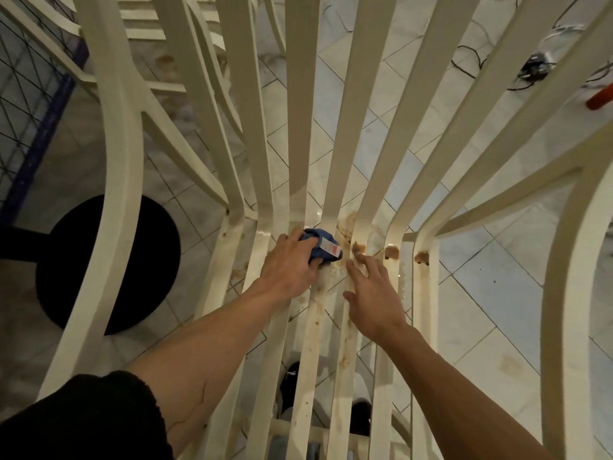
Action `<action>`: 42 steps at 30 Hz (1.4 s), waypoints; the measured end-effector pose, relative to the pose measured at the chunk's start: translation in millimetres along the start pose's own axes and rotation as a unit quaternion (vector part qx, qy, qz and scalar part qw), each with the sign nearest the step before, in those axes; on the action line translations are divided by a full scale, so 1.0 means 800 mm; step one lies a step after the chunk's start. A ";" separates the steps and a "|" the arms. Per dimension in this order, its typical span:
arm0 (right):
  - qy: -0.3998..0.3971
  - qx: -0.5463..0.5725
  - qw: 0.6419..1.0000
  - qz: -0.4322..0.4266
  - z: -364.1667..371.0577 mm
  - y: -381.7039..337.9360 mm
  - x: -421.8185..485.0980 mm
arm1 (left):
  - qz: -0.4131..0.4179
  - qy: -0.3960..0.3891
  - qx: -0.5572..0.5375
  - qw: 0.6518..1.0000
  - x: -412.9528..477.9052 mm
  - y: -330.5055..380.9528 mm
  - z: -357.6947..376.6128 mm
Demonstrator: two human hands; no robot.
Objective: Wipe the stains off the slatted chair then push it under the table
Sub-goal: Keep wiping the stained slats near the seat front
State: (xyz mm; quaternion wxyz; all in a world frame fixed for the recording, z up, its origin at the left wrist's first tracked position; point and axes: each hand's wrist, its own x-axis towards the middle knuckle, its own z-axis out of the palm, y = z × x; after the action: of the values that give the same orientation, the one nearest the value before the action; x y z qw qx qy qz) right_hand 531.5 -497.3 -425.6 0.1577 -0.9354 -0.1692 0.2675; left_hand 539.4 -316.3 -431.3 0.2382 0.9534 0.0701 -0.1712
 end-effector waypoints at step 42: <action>-0.025 -0.055 0.998 0.013 -0.001 0.003 -0.002 | 0.090 0.053 0.003 0.995 0.034 0.009 -0.016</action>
State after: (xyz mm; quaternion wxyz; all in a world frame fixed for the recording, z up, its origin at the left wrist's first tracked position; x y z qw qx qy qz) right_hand 531.1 -500.3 -425.5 0.0981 -0.9377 -0.1755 0.2833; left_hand 569.7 -315.3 -427.4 0.2461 0.9642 -0.0035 -0.0985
